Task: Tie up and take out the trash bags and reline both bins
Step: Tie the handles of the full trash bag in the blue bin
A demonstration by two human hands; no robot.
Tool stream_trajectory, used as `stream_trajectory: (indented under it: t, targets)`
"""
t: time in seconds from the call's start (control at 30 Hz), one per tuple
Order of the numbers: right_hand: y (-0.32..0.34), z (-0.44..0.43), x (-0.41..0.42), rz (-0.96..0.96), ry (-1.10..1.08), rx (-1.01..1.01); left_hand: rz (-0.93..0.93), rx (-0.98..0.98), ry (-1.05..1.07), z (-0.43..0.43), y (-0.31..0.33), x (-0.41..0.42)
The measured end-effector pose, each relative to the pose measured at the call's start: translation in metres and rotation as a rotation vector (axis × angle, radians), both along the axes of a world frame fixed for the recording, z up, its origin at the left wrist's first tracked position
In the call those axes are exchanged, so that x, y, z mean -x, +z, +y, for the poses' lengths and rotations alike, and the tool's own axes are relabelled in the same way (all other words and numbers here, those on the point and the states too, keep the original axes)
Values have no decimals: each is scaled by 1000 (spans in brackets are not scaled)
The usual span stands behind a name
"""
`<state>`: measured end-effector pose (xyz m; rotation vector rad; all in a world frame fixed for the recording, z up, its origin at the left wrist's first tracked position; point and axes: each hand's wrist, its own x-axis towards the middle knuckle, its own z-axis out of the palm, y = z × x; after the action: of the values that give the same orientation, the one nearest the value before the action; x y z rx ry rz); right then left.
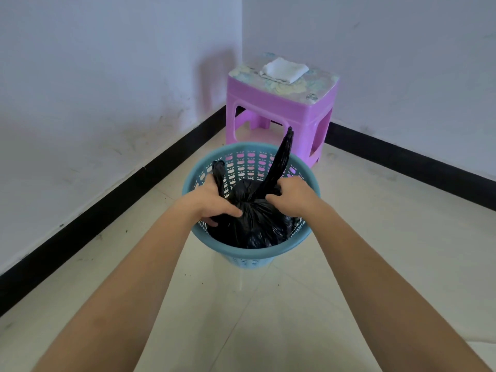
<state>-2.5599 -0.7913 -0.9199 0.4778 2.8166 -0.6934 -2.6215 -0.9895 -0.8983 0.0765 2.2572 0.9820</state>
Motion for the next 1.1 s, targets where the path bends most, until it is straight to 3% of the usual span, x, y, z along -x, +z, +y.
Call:
stream_trajectory:
  t: [0.07, 0.2, 0.33, 0.5, 0.6, 0.7, 0.8, 0.93, 1.1]
  targets:
    - [-7, -5, 1, 52, -41, -29, -38, 39, -47, 1, 1, -3]
    - [-9, -9, 6, 189, 26, -66, 165, 77, 46, -1, -12, 3]
    - [-9, -13, 9, 236, -49, 255, 181, -363, 430, 1, -23, 6]
    - [-18, -12, 14, 199, -162, 318, -80, -752, 639, 19, -24, -10]
    - [-20, -7, 18, 149, -165, 325, -186, -678, 588, 20, -32, -11]
    - [-25, -6, 19, 103, -157, 339, -59, -438, 517, 19, -45, -3]
    - [-27, -7, 19, 113, -163, 357, 76, -380, 514, 25, -50, -3]
    - [-24, -10, 22, 276, -157, 449, 125, -616, 593, 27, -40, 2]
    - [-16, -20, 23, 484, -202, 605, -24, -907, 646, 23, -31, 12]
